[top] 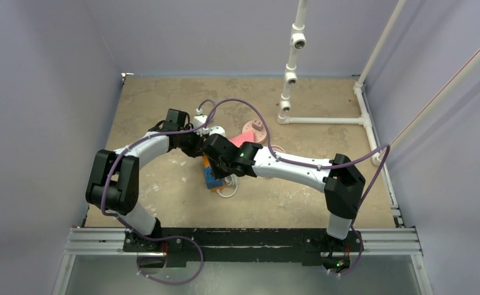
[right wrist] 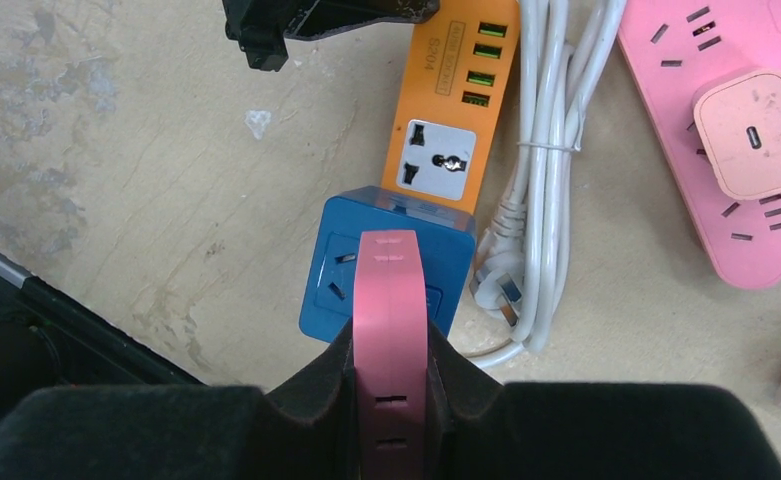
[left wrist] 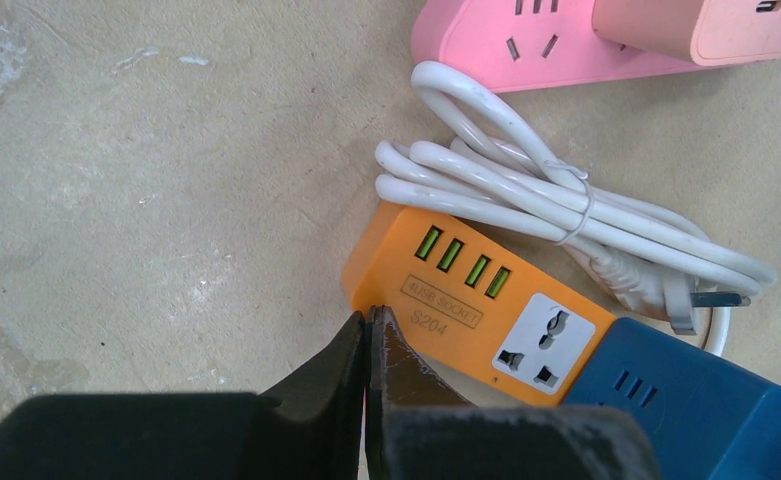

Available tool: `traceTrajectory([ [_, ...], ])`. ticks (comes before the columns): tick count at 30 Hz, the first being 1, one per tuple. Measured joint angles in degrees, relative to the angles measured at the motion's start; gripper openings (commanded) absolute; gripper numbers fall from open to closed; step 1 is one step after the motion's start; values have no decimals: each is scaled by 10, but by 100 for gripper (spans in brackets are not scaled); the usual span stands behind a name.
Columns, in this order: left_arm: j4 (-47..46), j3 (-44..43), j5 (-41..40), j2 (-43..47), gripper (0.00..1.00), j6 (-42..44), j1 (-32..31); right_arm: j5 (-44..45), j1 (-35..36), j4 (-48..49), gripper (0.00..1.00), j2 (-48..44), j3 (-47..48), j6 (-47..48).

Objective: Insert the plug

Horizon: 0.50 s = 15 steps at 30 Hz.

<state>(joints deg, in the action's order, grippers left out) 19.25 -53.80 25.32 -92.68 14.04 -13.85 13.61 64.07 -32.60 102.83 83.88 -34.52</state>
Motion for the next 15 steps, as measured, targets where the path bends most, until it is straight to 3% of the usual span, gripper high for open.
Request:
traceTrajectory([
  [7,0,0,0,0,2,0,-1,7,1,-13,0,5,10,-4],
  [12,21,-8,-2,0,37,1,-1,11,2,-24,0,9,19,-5],
  [15,61,-13,2,1,49,7,4,14,3,-29,0,11,23,-6],
])
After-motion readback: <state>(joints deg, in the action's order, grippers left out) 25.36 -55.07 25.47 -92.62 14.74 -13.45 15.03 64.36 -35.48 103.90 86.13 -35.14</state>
